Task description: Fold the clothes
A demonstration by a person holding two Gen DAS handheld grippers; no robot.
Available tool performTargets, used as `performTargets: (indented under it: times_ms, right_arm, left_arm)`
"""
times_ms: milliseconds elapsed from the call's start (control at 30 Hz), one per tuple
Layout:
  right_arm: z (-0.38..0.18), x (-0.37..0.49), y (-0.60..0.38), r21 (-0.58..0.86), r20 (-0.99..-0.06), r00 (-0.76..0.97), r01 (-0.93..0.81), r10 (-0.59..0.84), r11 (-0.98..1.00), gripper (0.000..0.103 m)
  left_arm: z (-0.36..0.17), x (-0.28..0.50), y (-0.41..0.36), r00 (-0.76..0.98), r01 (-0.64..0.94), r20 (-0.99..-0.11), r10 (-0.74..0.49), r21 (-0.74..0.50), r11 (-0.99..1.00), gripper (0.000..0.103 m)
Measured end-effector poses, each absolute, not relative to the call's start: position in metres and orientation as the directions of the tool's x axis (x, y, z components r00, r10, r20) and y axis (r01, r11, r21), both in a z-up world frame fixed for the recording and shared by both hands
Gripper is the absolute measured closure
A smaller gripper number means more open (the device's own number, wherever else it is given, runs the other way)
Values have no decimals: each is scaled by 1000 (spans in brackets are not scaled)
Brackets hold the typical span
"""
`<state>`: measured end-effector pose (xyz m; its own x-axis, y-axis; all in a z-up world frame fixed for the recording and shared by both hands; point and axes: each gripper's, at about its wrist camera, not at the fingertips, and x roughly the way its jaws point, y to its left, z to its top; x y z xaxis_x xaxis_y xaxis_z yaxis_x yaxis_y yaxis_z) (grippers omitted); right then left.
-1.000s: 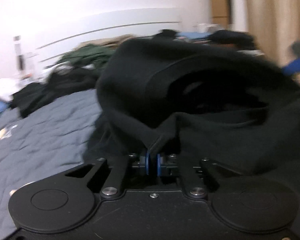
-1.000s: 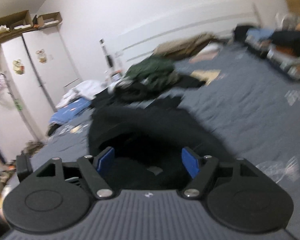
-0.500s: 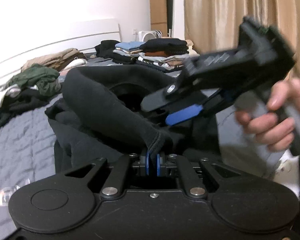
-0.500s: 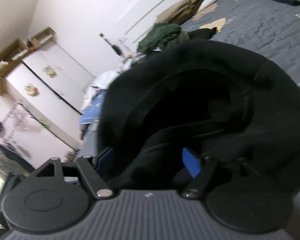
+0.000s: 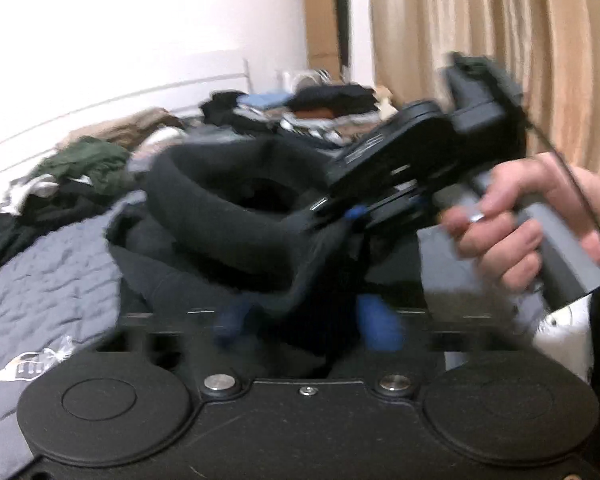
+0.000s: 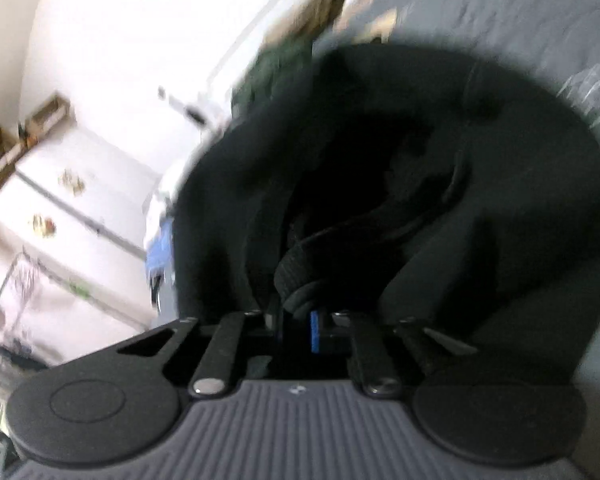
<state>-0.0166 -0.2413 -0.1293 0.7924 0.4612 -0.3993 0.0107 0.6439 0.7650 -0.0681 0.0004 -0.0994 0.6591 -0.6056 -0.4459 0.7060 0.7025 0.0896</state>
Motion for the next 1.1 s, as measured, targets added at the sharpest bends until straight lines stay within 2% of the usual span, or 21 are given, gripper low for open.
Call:
performTargets:
  times_ms: [233, 367, 467, 767, 933, 1033, 1067, 1100]
  right_arm:
    - [-65, -89, -315, 758, -206, 948, -3, 244, 652, 93]
    - [-65, -109, -345, 739, -199, 971, 60, 132, 671, 93]
    - [-80, -113, -364, 743, -222, 970, 101, 101, 661, 93]
    - [-107, -104, -373, 737, -243, 963, 107, 114, 667, 93]
    - [-111, -103, -380, 748, -258, 958, 116, 124, 653, 93]
    - [-114, -101, -378, 742, -279, 953, 138, 116, 657, 92]
    - [-115, -100, -378, 743, -285, 952, 145, 114, 653, 92]
    - [-117, -99, -378, 745, -289, 951, 149, 113, 651, 92]
  left_arm:
    - [-76, -54, 21, 699, 653, -370, -611, -16, 757, 19]
    - [-61, -35, 21, 699, 651, -343, -627, -57, 757, 19]
    - [-50, -9, 11, 688, 657, -348, -637, -75, 750, 19]
    - [-55, 70, -62, 667, 713, -463, -584, 167, 681, 19]
    - [-87, 79, -93, 614, 772, -551, -565, 267, 577, 19]
    - [-114, 77, -105, 644, 758, -551, -532, 359, 545, 17]
    - [-119, 76, -107, 647, 756, -551, -528, 370, 540, 18]
    - [-125, 75, -109, 650, 754, -550, -523, 381, 536, 31]
